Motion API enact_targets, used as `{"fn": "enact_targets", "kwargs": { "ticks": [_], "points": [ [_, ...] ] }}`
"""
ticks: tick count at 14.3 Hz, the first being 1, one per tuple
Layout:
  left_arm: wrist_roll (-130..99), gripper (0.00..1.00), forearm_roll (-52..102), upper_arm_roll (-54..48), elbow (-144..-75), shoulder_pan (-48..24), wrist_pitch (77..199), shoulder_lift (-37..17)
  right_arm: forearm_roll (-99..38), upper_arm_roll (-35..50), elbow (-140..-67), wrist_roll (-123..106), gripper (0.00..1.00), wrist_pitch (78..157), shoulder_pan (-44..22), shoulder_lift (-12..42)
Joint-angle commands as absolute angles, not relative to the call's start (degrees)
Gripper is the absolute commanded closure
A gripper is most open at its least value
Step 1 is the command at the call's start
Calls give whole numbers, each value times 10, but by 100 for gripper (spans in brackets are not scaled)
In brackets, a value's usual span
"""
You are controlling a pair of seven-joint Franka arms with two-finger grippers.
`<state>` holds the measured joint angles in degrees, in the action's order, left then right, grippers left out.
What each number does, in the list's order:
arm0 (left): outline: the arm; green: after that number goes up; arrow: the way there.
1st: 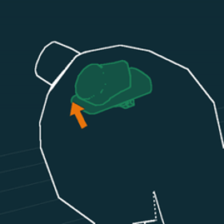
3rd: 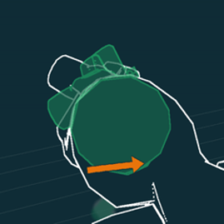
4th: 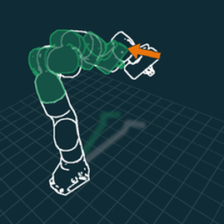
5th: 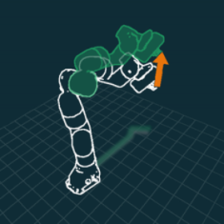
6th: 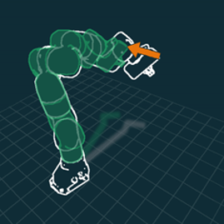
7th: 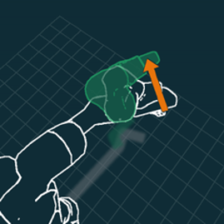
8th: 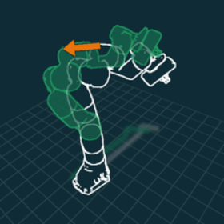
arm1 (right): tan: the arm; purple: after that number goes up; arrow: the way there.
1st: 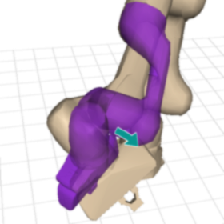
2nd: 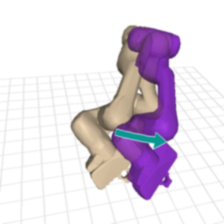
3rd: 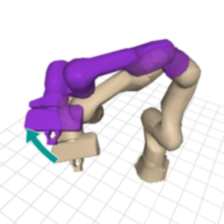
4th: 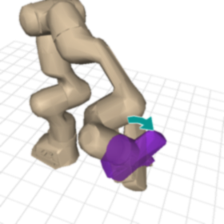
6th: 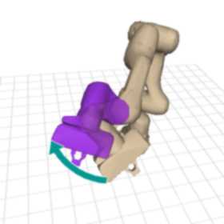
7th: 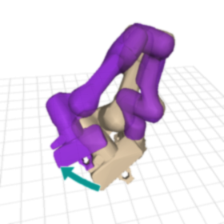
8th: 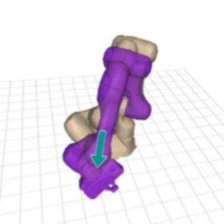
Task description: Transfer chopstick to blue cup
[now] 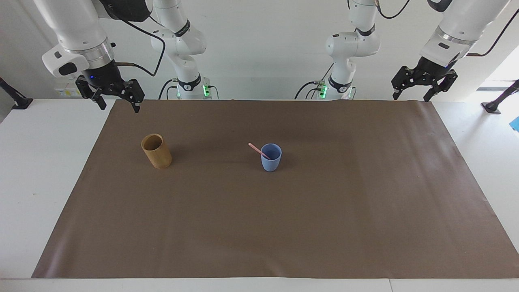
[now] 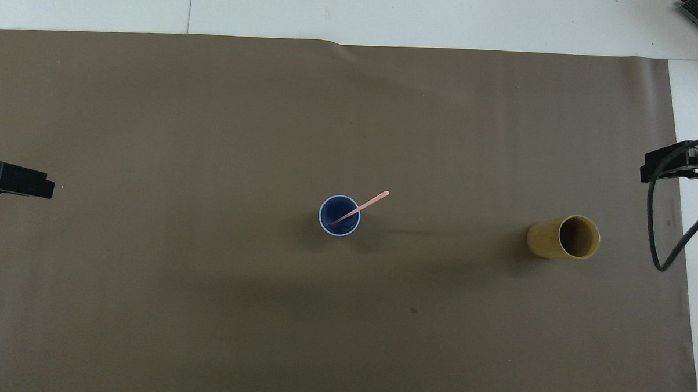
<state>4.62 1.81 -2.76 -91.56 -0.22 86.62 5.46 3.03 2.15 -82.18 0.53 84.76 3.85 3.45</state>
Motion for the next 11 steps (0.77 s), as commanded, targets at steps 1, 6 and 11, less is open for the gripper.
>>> {"fn": "enact_targets", "kwargs": {
  "ticks": [1, 6, 11],
  "points": [
    [49, 0, 24, -33, -909, 8, 863, 52, 1, 21, -906, -14, 0, 890, 47, -18],
    [49, 0, 24, -33, -909, 8, 863, 52, -1, 28, -915, -18, 0, 923, 41, -22],
    [48, 0, 24, -33, -909, 8, 863, 52, -5, 33, -916, -20, 0, 910, 36, -25]
  ]
}}
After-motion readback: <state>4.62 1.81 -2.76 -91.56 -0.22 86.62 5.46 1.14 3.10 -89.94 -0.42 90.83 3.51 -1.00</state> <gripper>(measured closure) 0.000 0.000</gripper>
